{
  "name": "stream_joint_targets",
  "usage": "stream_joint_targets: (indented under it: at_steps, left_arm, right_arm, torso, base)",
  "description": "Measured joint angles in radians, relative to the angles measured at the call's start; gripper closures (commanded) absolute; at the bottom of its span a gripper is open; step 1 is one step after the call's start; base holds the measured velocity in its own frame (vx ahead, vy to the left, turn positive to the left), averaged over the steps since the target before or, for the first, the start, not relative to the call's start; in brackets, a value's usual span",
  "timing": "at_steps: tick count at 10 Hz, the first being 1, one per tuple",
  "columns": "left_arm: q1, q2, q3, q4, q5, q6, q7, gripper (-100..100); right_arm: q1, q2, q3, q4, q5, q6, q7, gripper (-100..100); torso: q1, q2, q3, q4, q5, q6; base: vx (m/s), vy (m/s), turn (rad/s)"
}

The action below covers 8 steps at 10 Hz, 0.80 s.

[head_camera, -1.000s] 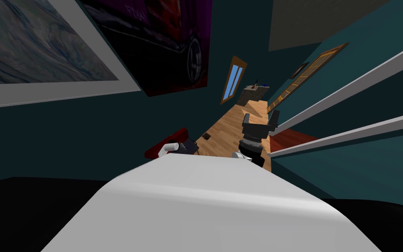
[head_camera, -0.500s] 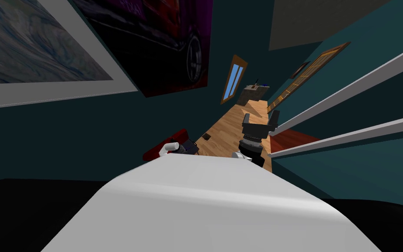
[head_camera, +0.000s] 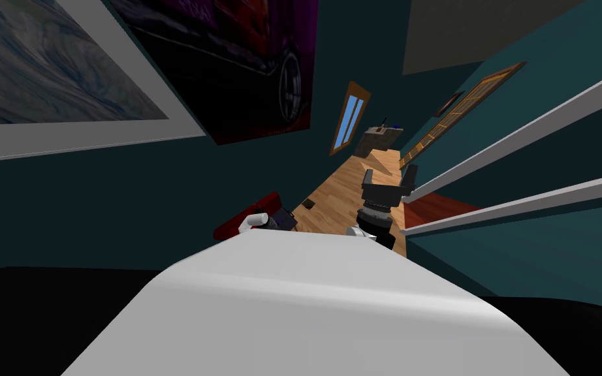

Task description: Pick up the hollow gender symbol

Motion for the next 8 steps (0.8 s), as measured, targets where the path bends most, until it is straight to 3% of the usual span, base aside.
stream_joint_targets:
  at_steps: [3, 4, 8]
  left_arm:
    - [-0.006, -0.016, 0.003, 0.059, -0.007, -0.048, -0.026, -100]
    - [-0.006, -0.017, 0.003, 0.061, -0.007, -0.052, -0.028, 100]
    - [-0.006, -0.017, 0.003, 0.061, -0.007, -0.051, -0.027, 100]
  right_arm:
    - [0.000, 0.000, 0.000, 0.000, 0.000, 0.000, 0.000, 0]
    - [0.000, 0.000, 0.000, 0.000, 0.000, 0.000, 0.000, 0]
    - [0.000, 0.000, 0.000, 0.000, 0.000, 0.000, 0.000, 0]
  torso:
    - [0.000, 0.000, 0.000, 0.000, 0.000, 0.000]
    - [0.000, 0.000, 0.000, 0.000, 0.000, 0.000]
    - [0.000, 0.000, 0.000, 0.000, 0.000, 0.000]
  base:
    - [0.001, -0.002, 0.006]
    - [0.000, 0.000, 0.000]
    - [0.000, 0.000, 0.000]
